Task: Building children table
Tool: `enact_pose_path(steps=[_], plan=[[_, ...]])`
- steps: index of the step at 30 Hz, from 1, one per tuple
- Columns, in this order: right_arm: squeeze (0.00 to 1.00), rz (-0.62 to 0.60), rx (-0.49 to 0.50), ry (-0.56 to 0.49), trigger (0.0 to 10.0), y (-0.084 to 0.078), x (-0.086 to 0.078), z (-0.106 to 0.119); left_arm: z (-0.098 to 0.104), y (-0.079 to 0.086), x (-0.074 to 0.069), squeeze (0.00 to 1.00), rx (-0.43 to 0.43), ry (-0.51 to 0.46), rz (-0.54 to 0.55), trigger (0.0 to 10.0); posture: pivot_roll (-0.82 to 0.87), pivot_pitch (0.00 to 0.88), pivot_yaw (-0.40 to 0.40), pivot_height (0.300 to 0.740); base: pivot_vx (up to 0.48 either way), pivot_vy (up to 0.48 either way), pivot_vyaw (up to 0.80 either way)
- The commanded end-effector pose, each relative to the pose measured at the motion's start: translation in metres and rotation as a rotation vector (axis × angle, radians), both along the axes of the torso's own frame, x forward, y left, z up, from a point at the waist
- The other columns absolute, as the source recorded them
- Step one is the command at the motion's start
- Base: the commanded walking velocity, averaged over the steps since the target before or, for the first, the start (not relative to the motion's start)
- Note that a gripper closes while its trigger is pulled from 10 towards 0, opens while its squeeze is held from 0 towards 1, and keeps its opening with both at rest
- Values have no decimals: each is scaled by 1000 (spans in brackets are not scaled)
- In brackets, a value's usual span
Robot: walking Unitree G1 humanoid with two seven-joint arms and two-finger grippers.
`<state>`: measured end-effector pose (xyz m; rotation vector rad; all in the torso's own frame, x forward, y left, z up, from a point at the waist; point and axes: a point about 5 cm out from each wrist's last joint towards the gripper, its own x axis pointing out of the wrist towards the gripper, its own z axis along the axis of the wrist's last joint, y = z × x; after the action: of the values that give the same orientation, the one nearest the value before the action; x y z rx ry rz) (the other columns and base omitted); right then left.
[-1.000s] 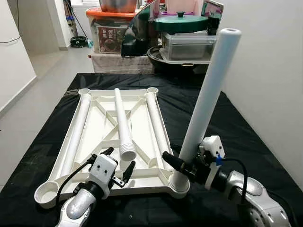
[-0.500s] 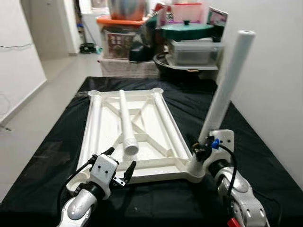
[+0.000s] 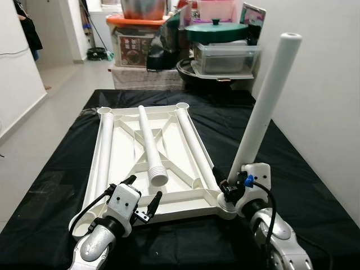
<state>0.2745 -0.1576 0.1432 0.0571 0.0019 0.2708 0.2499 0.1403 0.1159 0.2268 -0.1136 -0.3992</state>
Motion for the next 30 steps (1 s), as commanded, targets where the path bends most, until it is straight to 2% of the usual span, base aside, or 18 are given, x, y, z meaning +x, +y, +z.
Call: enact_pose_path(steps=[1, 3, 4, 8, 10, 12, 13, 14, 20, 24, 25, 26, 27, 30], plan=[[1000, 16, 8, -62, 10000, -2, 1, 12, -2, 1, -1, 0, 12, 4, -5, 10000, 60, 0, -60, 740, 0, 0, 0], [1000, -40, -37, -106, 10000, -15, -8, 14, -3, 2, -1, 0, 13, 6, -3, 10000, 54, 0, -60, 740, 0, 0, 0], [1000, -40, -37, -106, 10000, -15, -8, 14, -3, 2, -1, 0, 13, 6, -3, 10000, 54, 0, -60, 740, 0, 0, 0], [1000, -71, -30, -130, 10000, -15, -26, 17, -4, 4, -3, 0, 15, 10, 1, 10000, 48, 0, -64, 740, 0, 0, 0], [1000, -67, -28, -131, 10000, -14, -28, 17, -4, 4, -3, 0, 15, 10, 2, 10000, 48, 0, -64, 740, 0, 0, 0], [1000, -83, -54, -139, 10000, -12, -45, 16, -4, 8, -4, 0, 19, 14, 14, 10000, 32, 0, -62, 740, 0, 0, 0], [1000, -83, -54, -139, 10000, -12, -45, 16, -4, 8, -4, 0, 19, 14, 14, 10000, 32, 0, -62, 740, 0, 0, 0], [1000, -103, -62, -146, 10000, -12, -57, 17, -5, 10, -4, 0, 17, 17, 22, 10000, 23, 0, -59, 740, 0, 0, 0], [1000, -128, -73, -171, 10000, -15, -63, 20, -5, 9, -4, 0, 12, 15, 25, 10000, 19, 0, -57, 740, 0, 0, 0], [1000, -195, -161, -203, 10000, -21, -69, 22, -3, 12, -3, 0, 10, 9, 38, 10000, 21, 0, -58, 740, 0, 0, 0], [561, -228, -187, -209, 10000, -23, -73, 21, -3, 14, -3, 0, 9, 8, 48, 10000, 21, 0, -63, 740, 0, 0, 0], [561, -228, -187, -209, 10000, -23, -73, 21, -3, 14, -3, 0, 9, 8, 48, 10000, 21, 0, -63, 740, 0, 0, 0], [0, -249, -201, -212, 10000, -25, -75, 21, -2, 15, -2, 0, 9, 8, 54, 10000, 21, 0, -63, 740, 0, 0, 0], [0, -259, -217, -223, 10000, -24, -79, 19, -2, 16, -2, 0, 6, 9, 63, 10000, 20, 0, -62, 740, 0, 0, 0]])
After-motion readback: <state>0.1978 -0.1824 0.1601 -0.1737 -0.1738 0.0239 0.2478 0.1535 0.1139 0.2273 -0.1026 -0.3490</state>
